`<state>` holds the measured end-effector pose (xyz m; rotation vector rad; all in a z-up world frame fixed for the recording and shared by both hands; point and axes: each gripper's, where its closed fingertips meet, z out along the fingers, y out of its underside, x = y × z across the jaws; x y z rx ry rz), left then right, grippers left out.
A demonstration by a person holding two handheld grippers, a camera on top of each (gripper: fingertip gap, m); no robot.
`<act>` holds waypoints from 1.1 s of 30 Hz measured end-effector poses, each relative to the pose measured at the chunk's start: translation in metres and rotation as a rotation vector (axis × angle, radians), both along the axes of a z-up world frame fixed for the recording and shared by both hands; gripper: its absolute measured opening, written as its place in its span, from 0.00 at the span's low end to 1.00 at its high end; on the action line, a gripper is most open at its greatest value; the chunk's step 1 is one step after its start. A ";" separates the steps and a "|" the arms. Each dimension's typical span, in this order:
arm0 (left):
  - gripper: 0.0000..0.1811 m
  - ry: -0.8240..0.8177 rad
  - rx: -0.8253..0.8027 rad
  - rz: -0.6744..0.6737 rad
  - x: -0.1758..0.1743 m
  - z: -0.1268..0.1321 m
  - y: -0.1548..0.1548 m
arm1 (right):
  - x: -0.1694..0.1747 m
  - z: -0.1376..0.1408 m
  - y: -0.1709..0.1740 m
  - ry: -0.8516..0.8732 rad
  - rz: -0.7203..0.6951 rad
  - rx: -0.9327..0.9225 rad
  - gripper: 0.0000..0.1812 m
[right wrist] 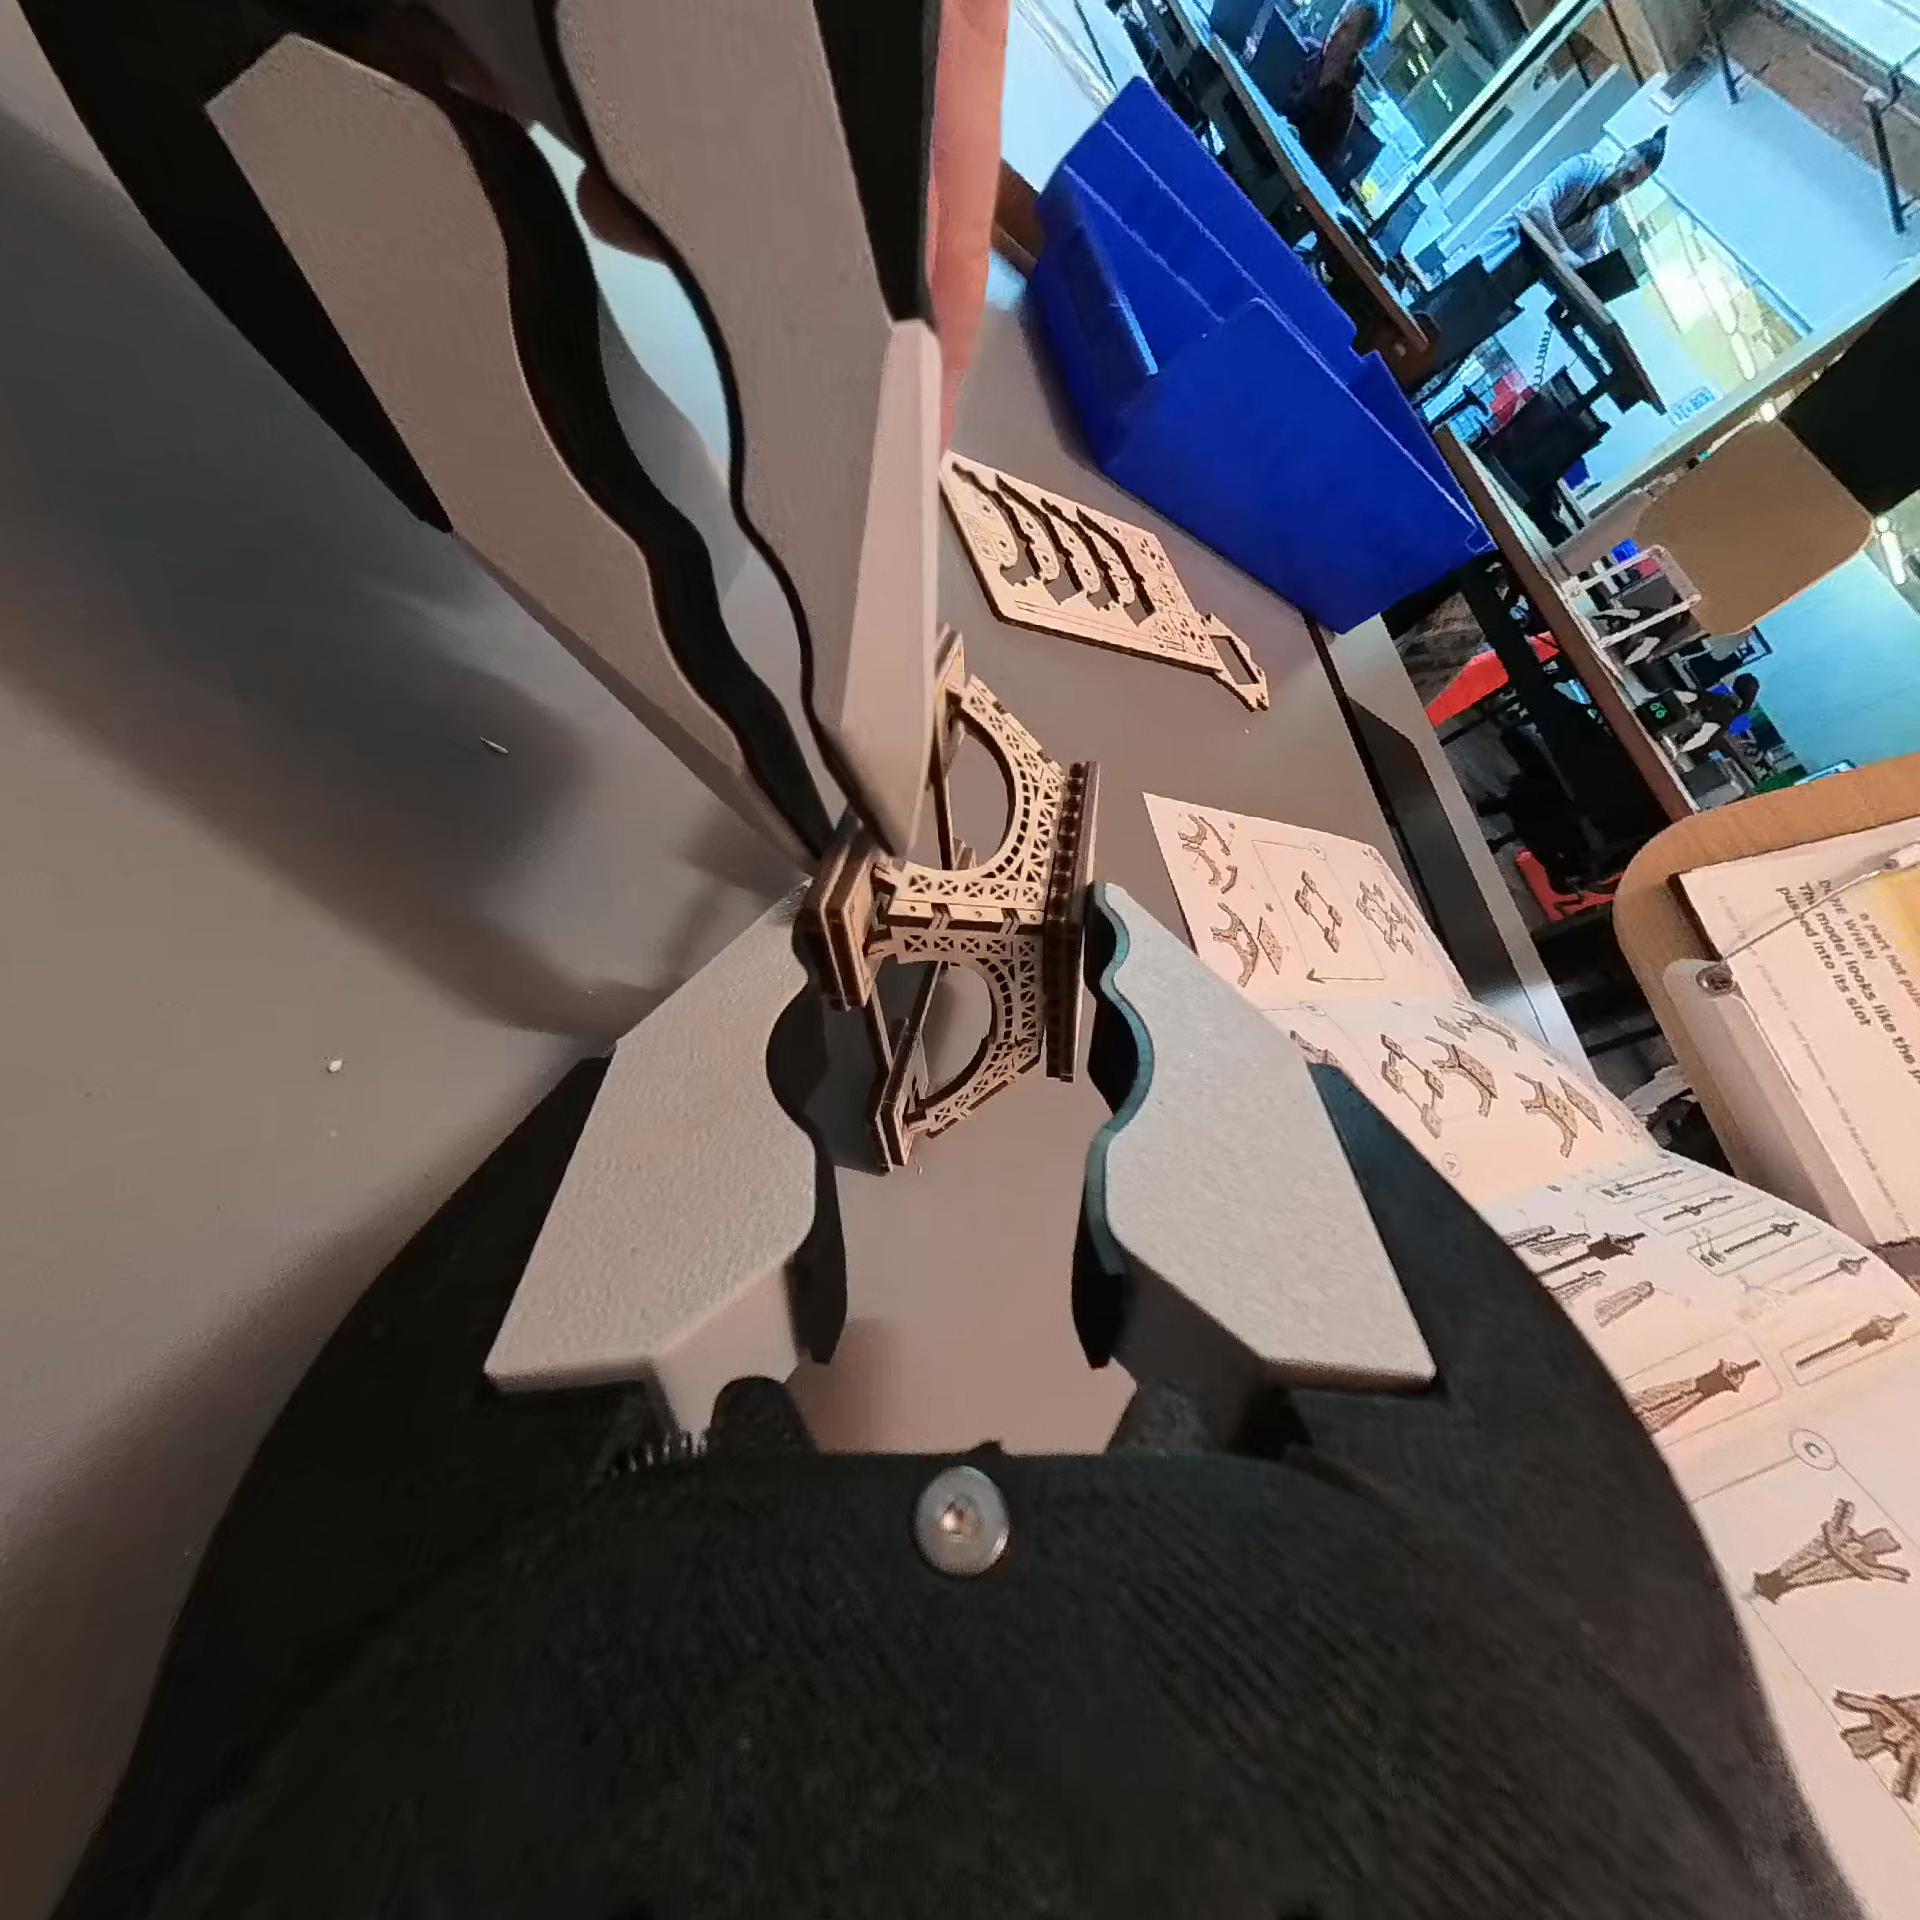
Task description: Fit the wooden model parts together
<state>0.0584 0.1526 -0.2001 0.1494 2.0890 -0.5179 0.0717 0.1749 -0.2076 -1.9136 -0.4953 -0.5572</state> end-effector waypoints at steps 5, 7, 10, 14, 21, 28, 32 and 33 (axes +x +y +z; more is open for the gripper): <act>0.03 -0.025 0.112 -0.011 -0.001 -0.001 -0.001 | 0.000 -0.001 0.001 -0.023 -0.018 -0.013 0.25; 0.02 -0.027 0.147 -0.018 -0.001 -0.002 -0.002 | 0.000 -0.002 0.001 -0.042 -0.023 -0.025 0.25; 0.02 0.000 0.173 -0.022 -0.002 -0.003 -0.003 | -0.001 -0.002 0.001 -0.053 -0.025 -0.030 0.24; 0.02 0.102 0.093 -0.020 -0.005 -0.005 -0.003 | -0.004 -0.003 0.001 -0.059 0.011 -0.023 0.26; 0.02 0.186 0.022 -0.048 -0.009 -0.007 -0.001 | -0.010 -0.004 0.002 -0.022 0.078 -0.013 0.28; 0.02 0.203 0.071 -0.043 -0.010 -0.009 0.000 | -0.009 -0.006 0.005 -0.126 0.042 -0.062 0.26; 0.02 0.222 0.099 -0.033 -0.010 -0.010 0.001 | -0.009 -0.007 0.006 -0.150 0.027 -0.069 0.25; 0.02 0.224 0.096 -0.031 -0.010 -0.010 0.001 | -0.009 -0.007 0.006 -0.153 0.022 -0.068 0.25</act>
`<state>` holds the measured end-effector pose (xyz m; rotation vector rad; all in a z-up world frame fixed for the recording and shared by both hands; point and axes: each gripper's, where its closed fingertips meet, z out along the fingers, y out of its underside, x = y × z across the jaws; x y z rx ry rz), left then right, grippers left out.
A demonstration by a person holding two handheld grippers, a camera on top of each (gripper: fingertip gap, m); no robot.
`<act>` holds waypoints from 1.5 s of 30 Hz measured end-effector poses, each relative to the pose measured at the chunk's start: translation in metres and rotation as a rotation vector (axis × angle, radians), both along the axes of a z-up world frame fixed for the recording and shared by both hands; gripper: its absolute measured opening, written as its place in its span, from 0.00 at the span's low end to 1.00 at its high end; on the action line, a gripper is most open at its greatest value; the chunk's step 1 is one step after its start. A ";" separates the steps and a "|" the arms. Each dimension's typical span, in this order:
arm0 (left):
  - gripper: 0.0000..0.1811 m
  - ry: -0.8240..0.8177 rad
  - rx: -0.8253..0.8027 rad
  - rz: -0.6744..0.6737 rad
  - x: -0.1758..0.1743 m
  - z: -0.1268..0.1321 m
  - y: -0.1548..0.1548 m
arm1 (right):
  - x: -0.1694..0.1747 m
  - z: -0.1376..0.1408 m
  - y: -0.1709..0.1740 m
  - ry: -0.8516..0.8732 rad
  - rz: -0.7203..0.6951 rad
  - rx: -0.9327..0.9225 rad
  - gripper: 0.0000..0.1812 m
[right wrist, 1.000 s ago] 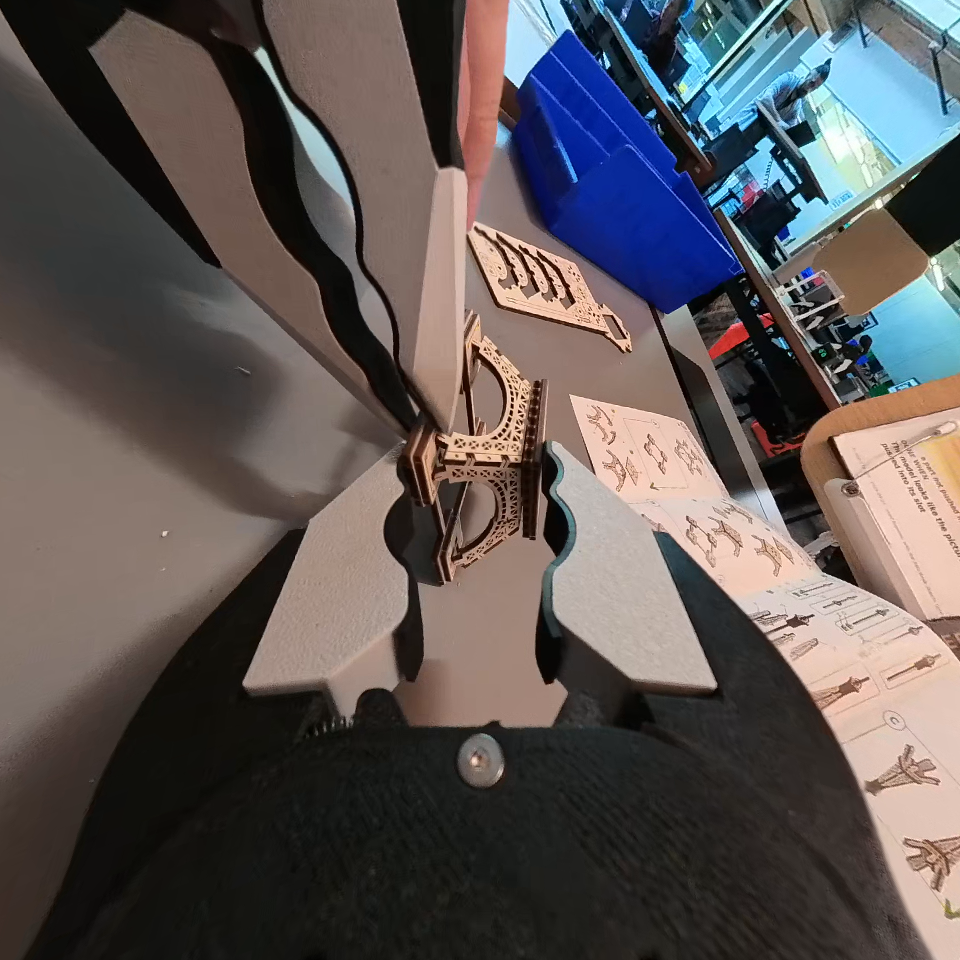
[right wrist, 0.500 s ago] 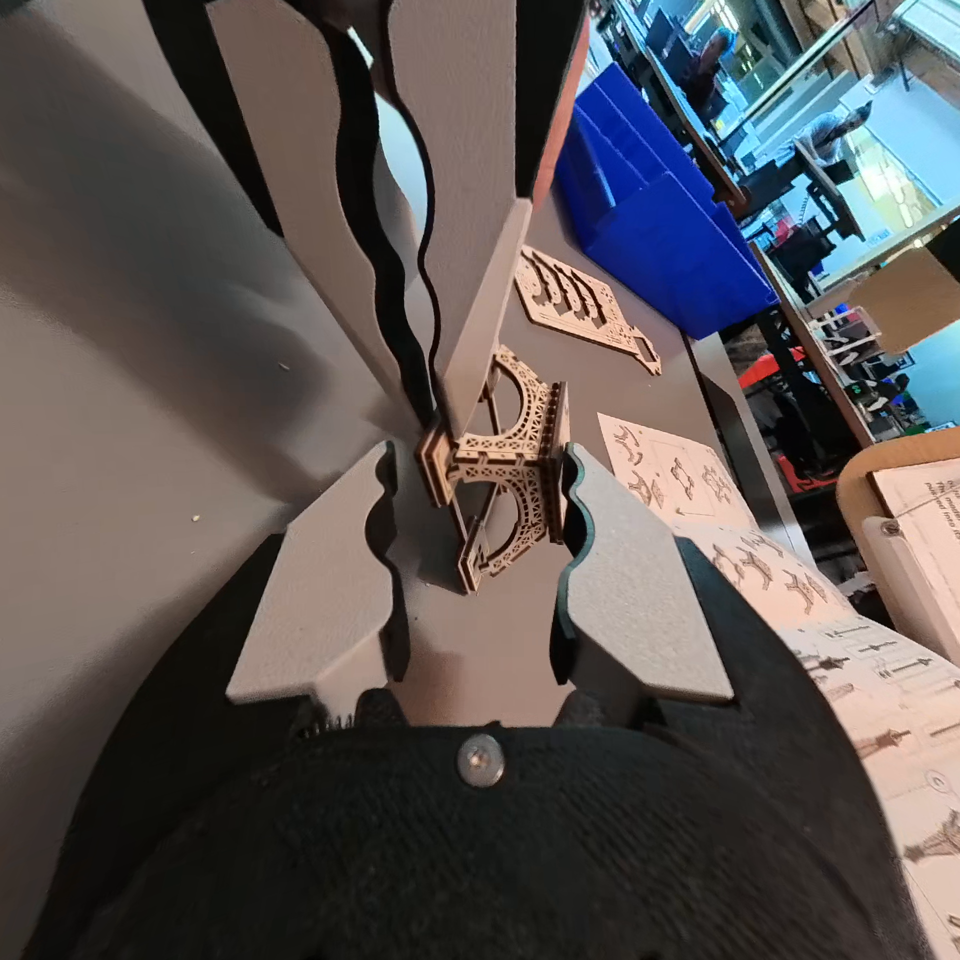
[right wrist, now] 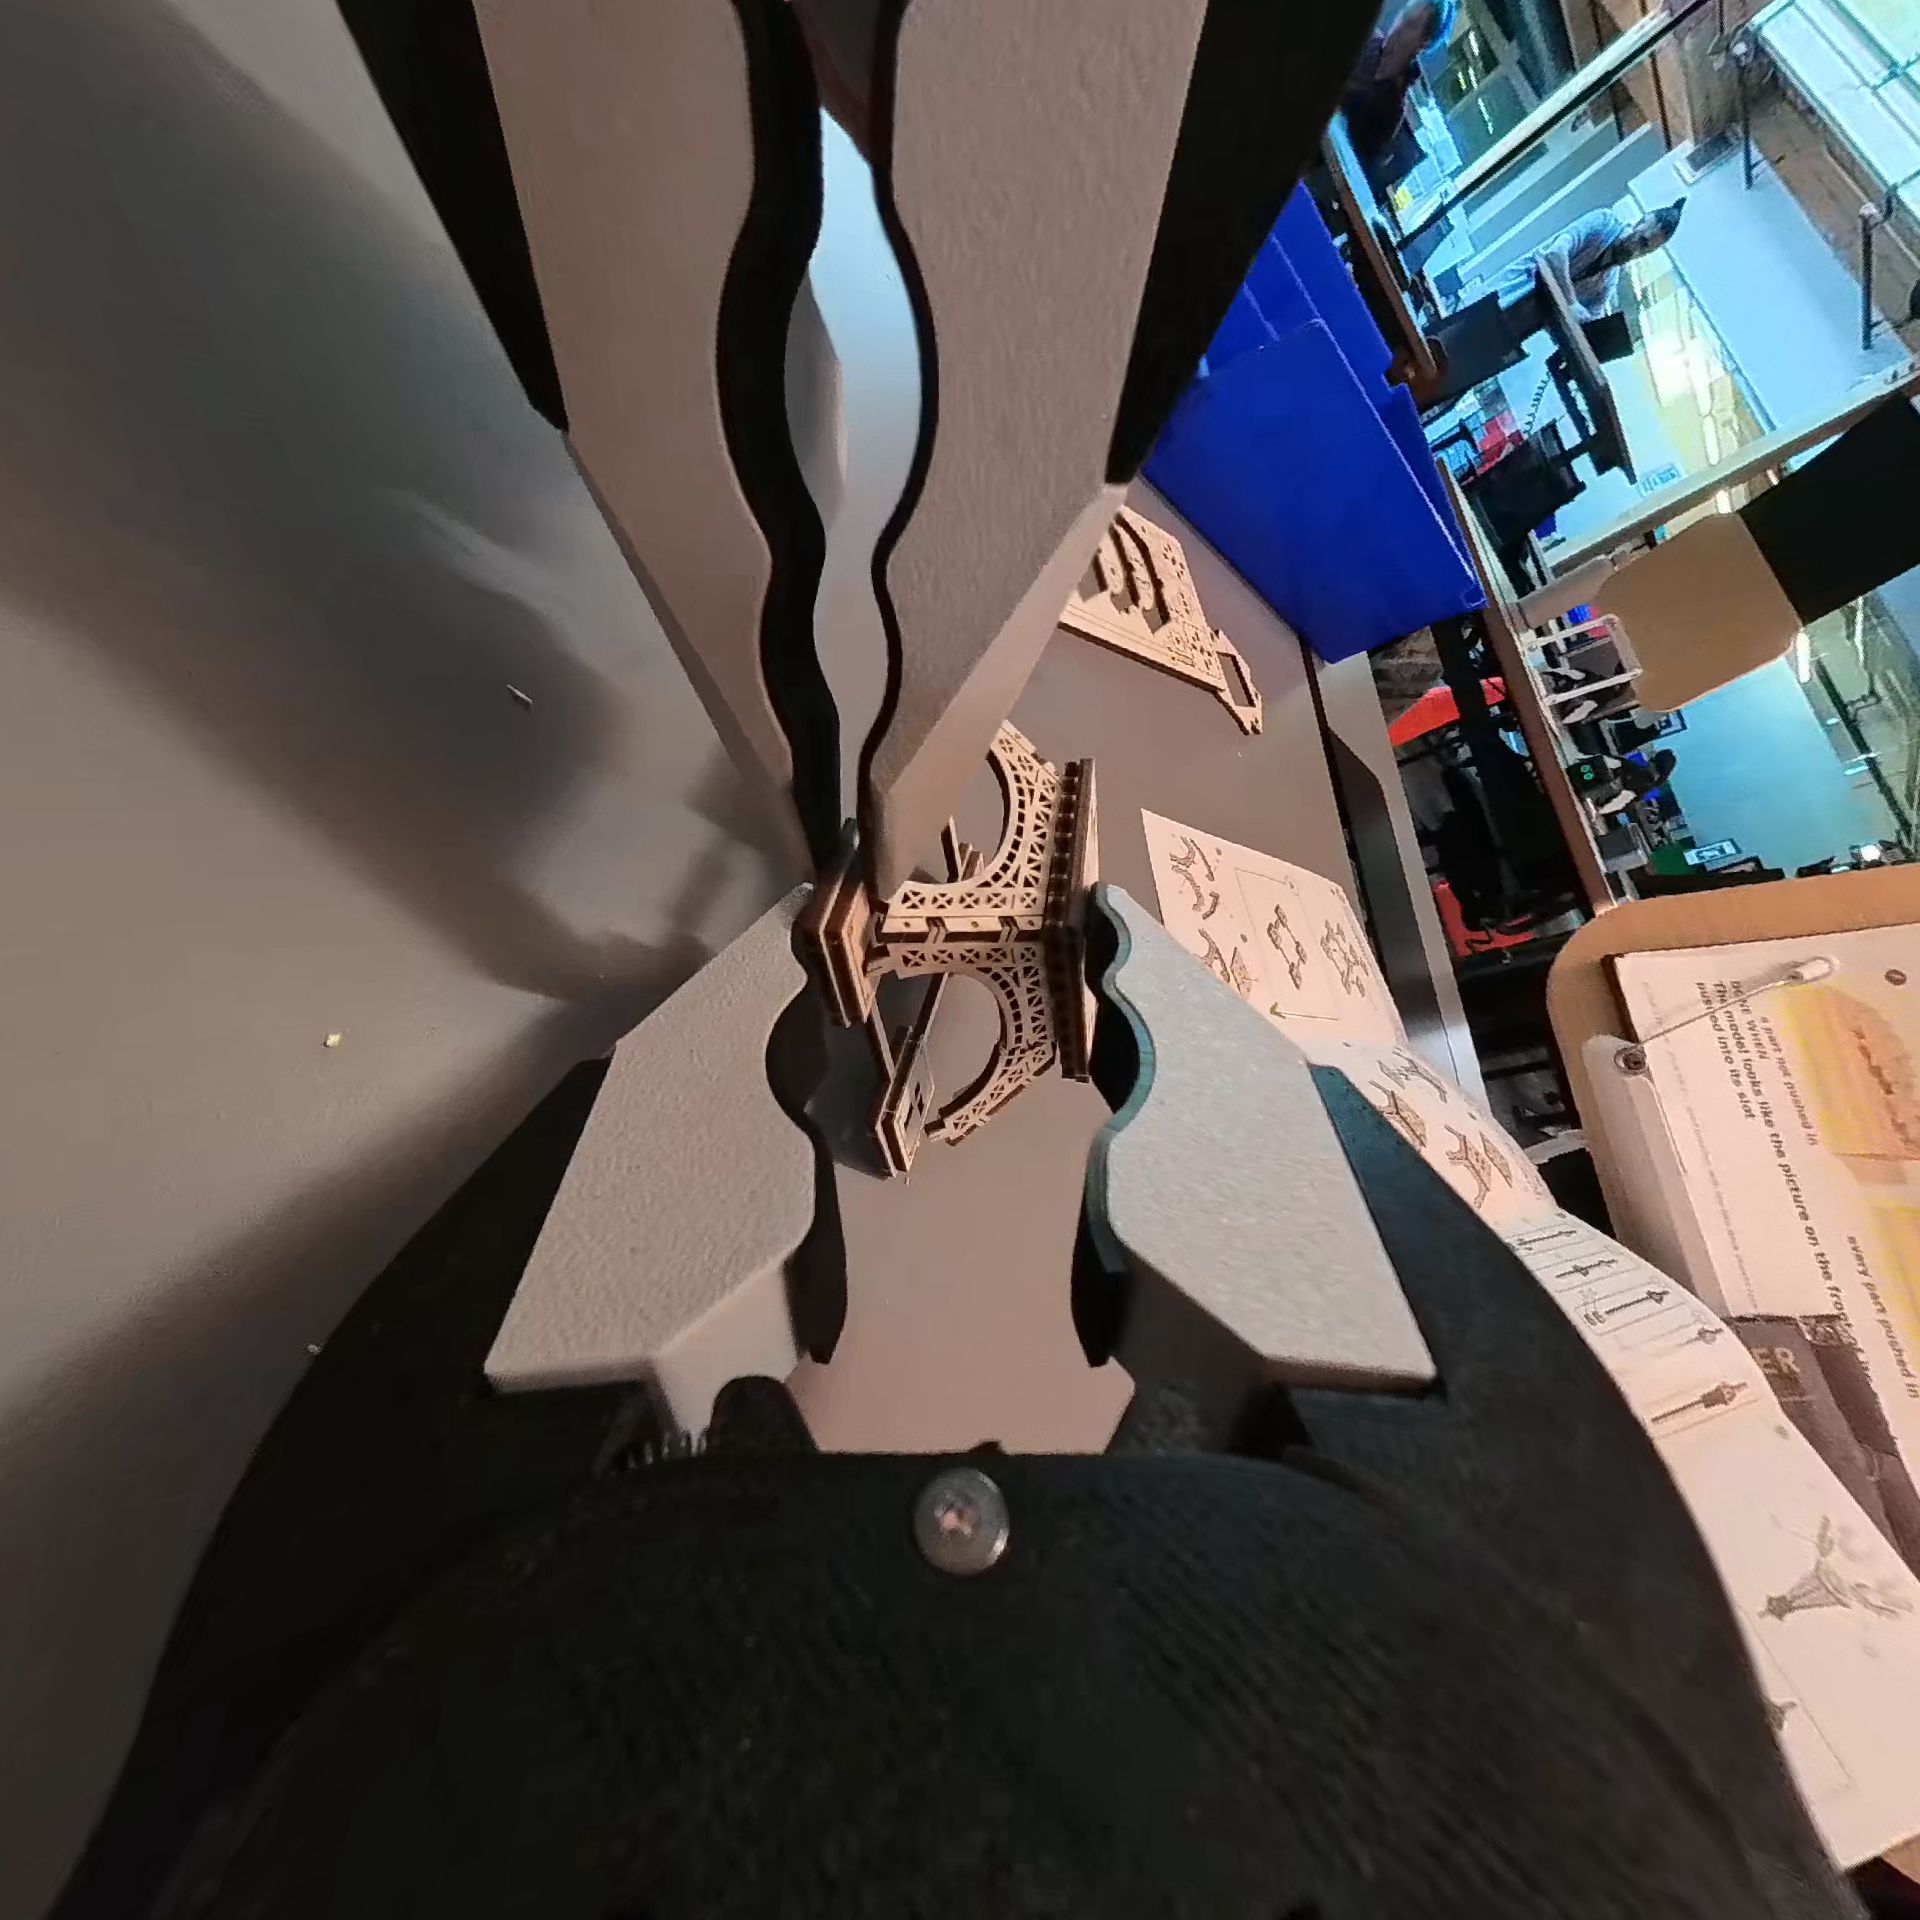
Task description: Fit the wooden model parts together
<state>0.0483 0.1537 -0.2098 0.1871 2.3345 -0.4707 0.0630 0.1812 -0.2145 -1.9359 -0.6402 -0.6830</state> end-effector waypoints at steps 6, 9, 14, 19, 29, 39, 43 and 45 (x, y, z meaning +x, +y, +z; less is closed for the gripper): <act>0.02 -0.003 -0.062 0.030 -0.001 -0.001 0.000 | 0.000 -0.001 0.001 -0.027 -0.008 -0.013 0.25; 0.04 -0.034 -0.061 0.053 0.000 -0.001 0.000 | 0.000 -0.002 0.001 -0.047 -0.010 -0.023 0.25; 0.03 -0.072 -0.050 0.063 0.000 0.000 0.002 | 0.000 -0.002 0.002 -0.040 -0.015 -0.020 0.25; 0.02 -0.104 -0.005 0.042 0.000 -0.001 0.002 | 0.000 -0.002 0.003 -0.040 -0.021 -0.022 0.25; 0.02 -0.001 0.018 0.048 -0.001 -0.003 0.004 | 0.000 -0.002 0.004 -0.035 -0.032 -0.016 0.25; 0.02 0.028 -0.011 0.036 -0.003 -0.002 0.005 | -0.001 -0.001 0.006 -0.013 0.000 0.005 0.25; 0.02 0.029 0.009 0.042 -0.001 -0.002 0.004 | 0.000 -0.001 0.006 -0.026 -0.023 -0.001 0.24; 0.02 -0.034 0.008 0.036 0.001 -0.001 0.004 | 0.003 -0.001 0.005 -0.013 -0.031 -0.001 0.25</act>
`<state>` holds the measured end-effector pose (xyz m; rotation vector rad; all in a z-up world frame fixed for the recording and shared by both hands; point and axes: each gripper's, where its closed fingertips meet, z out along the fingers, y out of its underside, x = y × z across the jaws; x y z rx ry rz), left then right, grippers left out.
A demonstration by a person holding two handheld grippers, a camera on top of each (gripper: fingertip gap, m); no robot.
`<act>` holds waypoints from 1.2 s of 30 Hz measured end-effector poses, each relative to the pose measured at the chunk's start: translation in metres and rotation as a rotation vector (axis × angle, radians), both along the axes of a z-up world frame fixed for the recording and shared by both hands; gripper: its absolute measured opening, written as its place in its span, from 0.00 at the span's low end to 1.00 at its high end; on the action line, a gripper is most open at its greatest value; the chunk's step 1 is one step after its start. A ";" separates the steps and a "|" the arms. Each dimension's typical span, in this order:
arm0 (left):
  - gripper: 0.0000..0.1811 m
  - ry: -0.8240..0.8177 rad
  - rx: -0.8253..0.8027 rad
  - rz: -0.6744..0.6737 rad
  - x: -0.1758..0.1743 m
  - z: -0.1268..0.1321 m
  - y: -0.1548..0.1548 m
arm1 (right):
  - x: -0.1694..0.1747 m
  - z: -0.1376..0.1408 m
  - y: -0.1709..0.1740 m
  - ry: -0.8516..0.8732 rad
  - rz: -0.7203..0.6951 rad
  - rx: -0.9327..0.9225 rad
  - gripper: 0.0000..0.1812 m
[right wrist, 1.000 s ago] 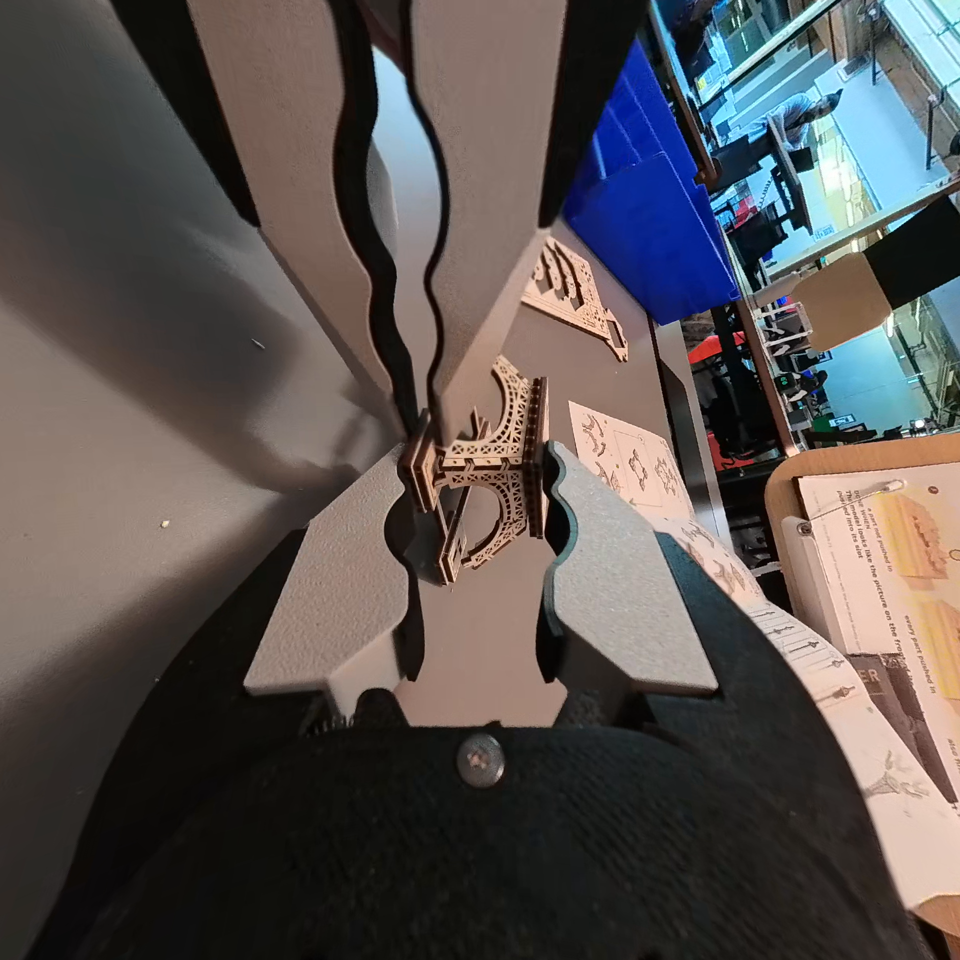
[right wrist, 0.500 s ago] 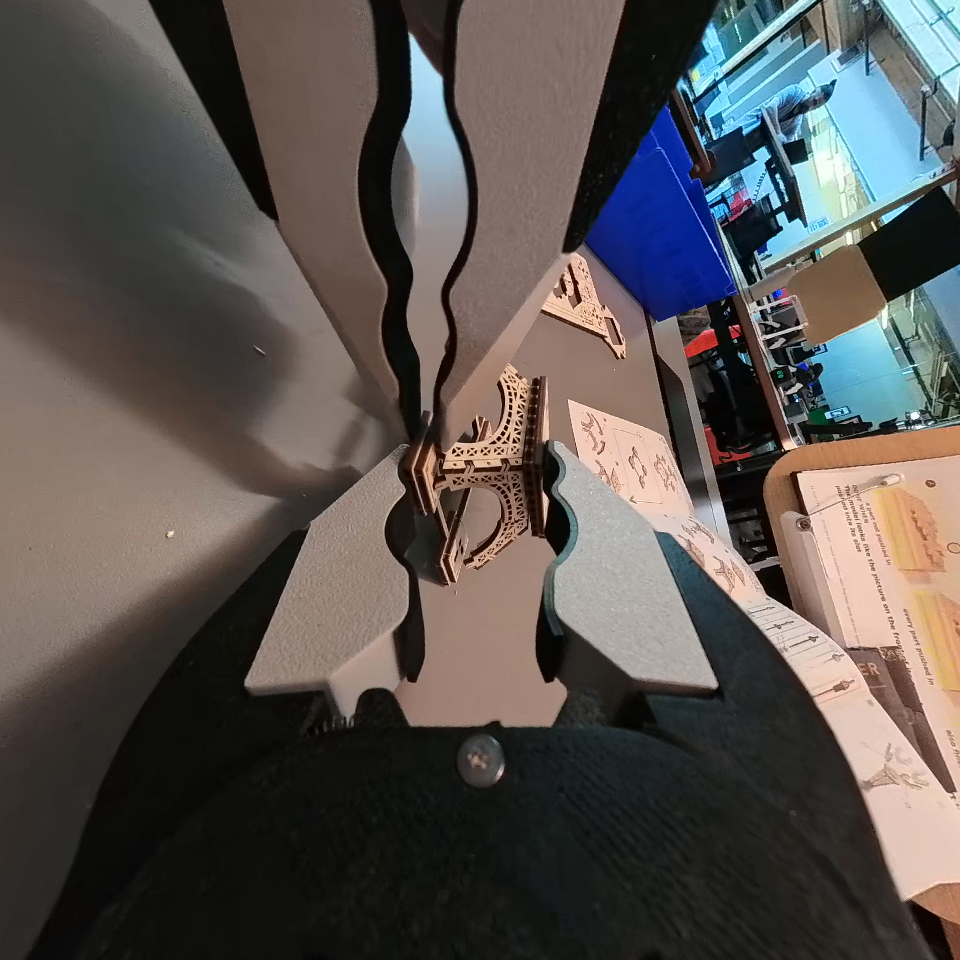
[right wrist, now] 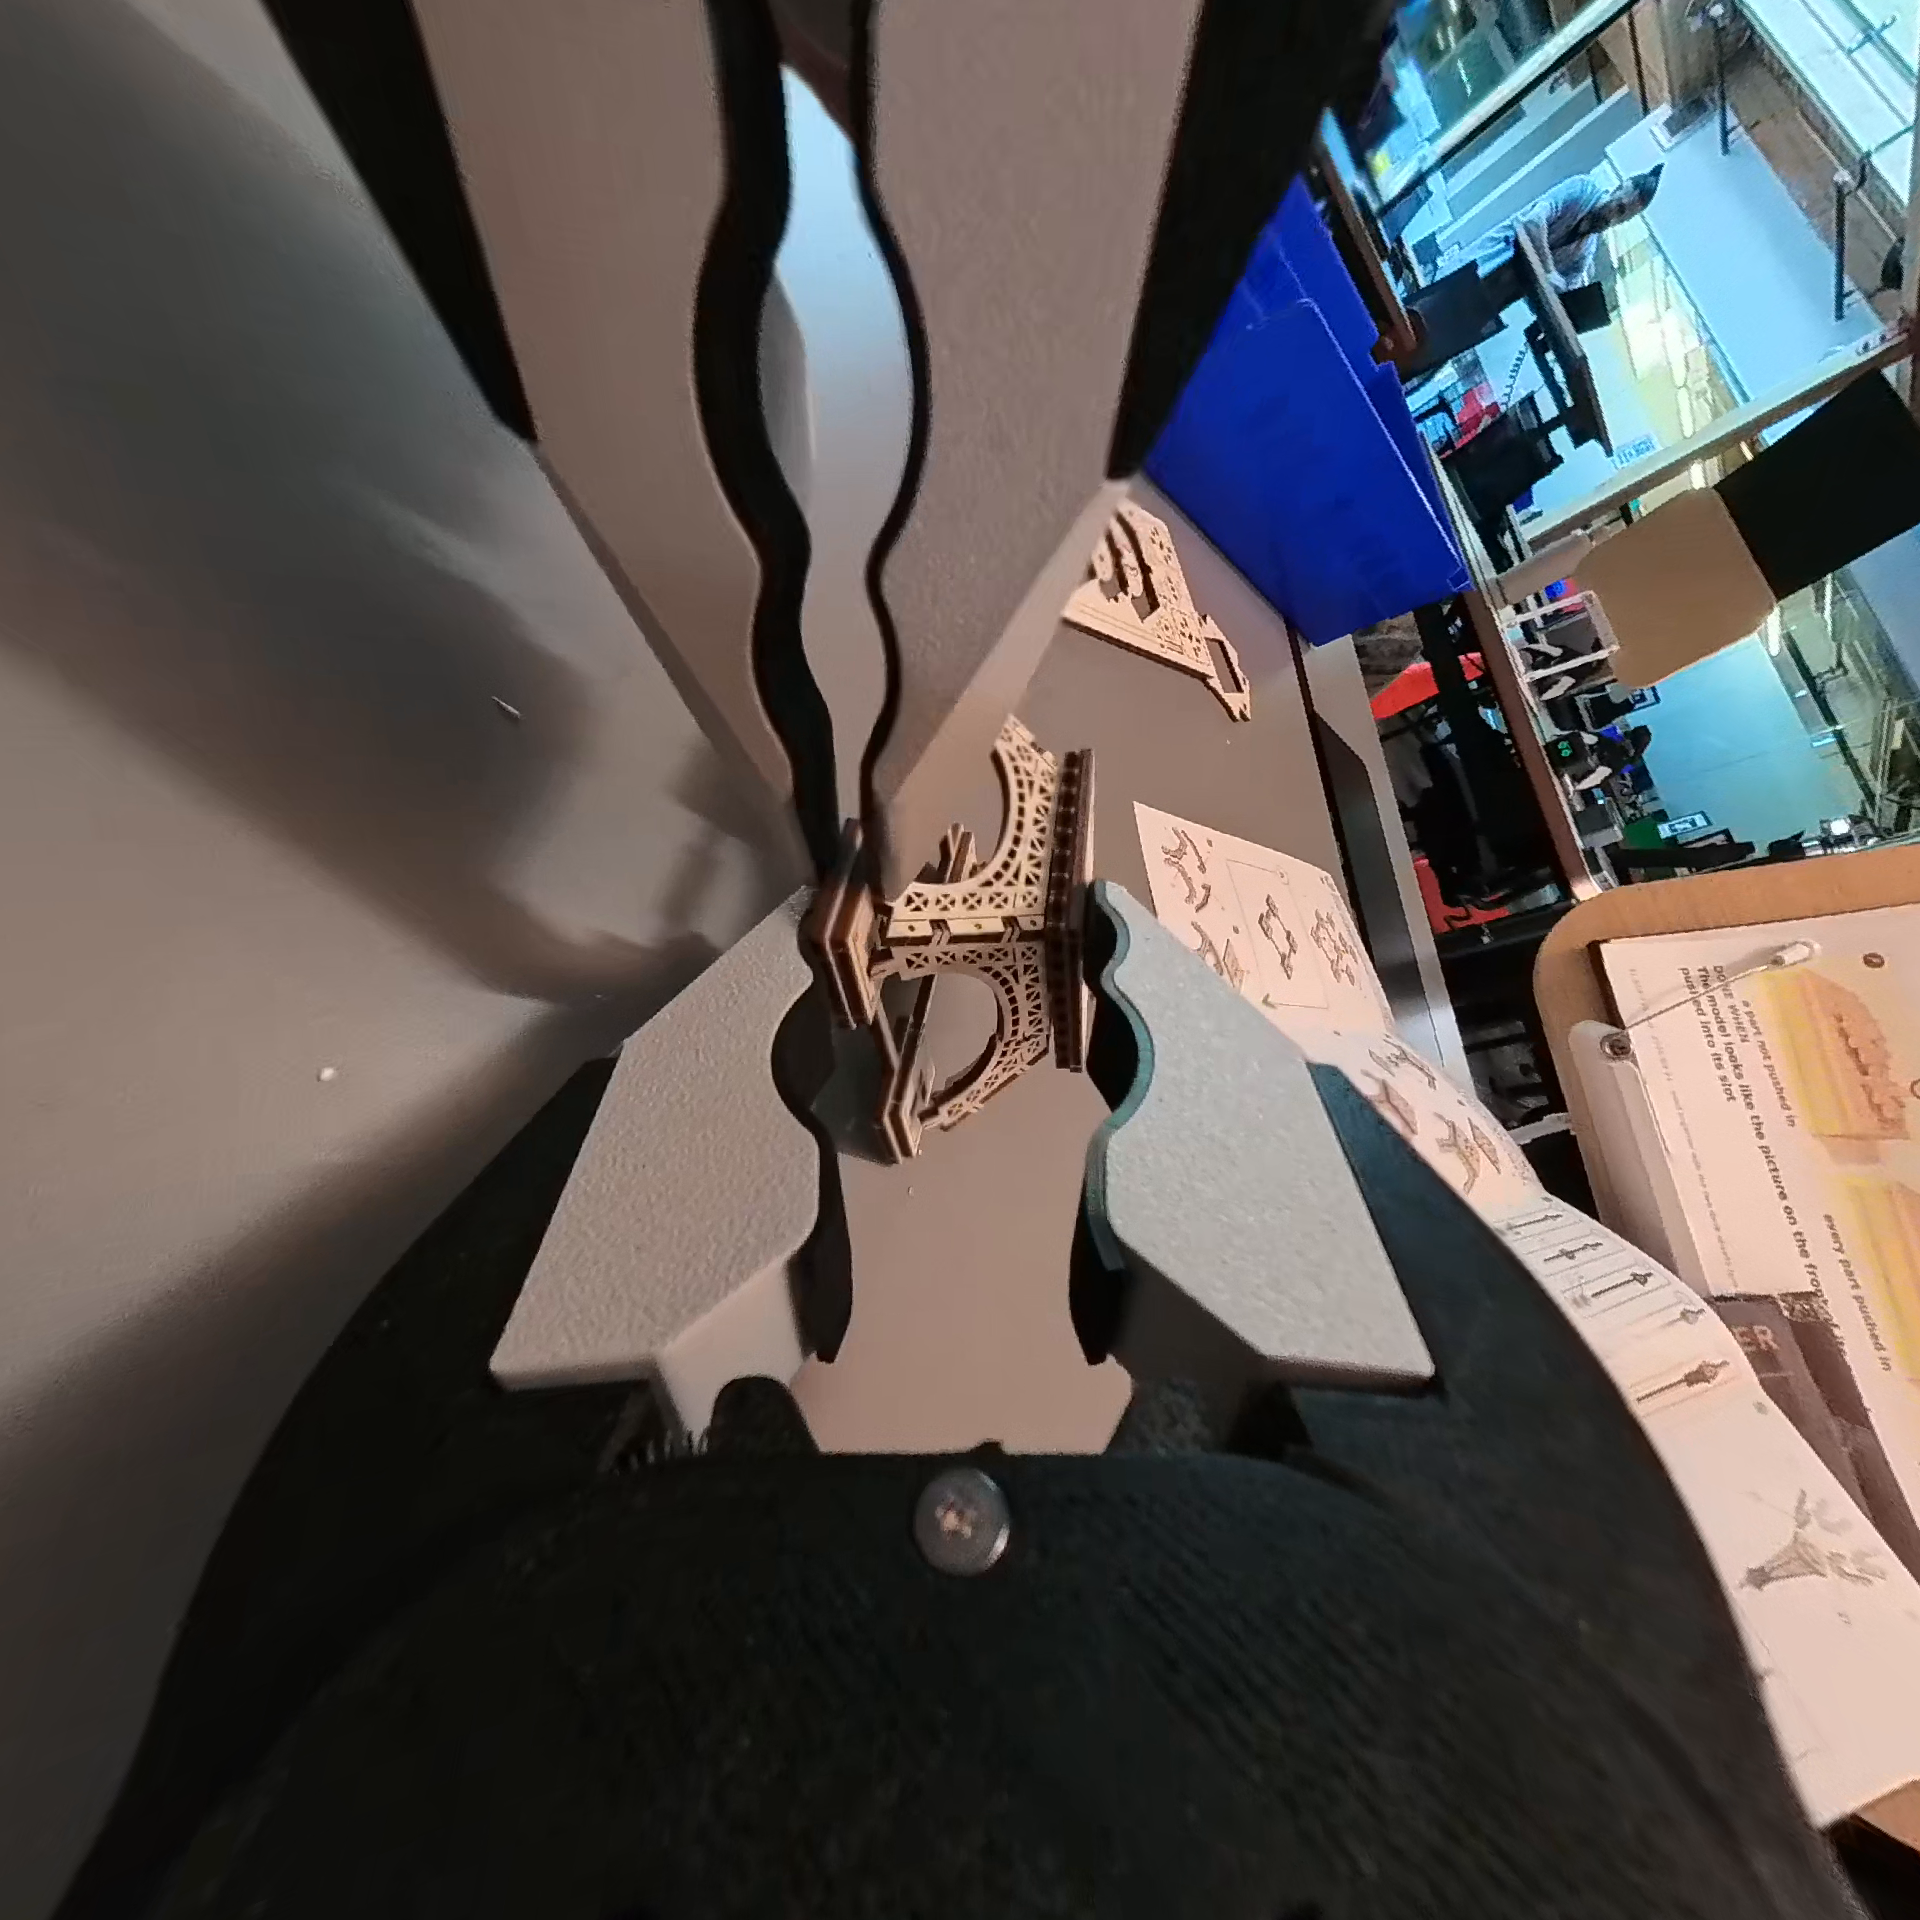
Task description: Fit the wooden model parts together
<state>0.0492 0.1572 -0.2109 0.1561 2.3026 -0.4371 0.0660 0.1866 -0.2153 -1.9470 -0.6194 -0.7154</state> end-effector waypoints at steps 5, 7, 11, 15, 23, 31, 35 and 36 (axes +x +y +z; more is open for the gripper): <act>0.03 -0.045 -0.050 0.032 0.000 0.000 0.002 | 0.000 0.000 0.001 -0.017 0.002 -0.003 0.25; 0.04 -0.063 -0.054 0.046 0.001 0.002 0.002 | 0.000 0.000 0.001 -0.010 0.001 -0.003 0.25; 0.02 -0.071 -0.022 0.037 -0.001 0.000 0.002 | 0.000 0.000 0.002 -0.003 0.001 -0.006 0.25; 0.02 -0.053 0.017 0.020 -0.002 -0.001 0.002 | 0.000 0.000 0.001 -0.007 0.000 -0.009 0.25; 0.02 0.053 -0.013 0.050 -0.002 0.000 0.003 | -0.001 0.001 0.002 0.004 0.014 0.001 0.25; 0.02 0.049 -0.086 0.059 -0.003 0.004 0.001 | -0.002 0.006 0.000 0.076 0.038 0.068 0.25; 0.02 0.042 -0.112 0.053 -0.002 0.006 0.000 | -0.001 0.009 -0.004 0.140 0.030 0.105 0.29; 0.02 0.040 -0.123 0.054 -0.002 0.007 0.001 | 0.000 0.012 -0.005 0.151 0.028 0.126 0.29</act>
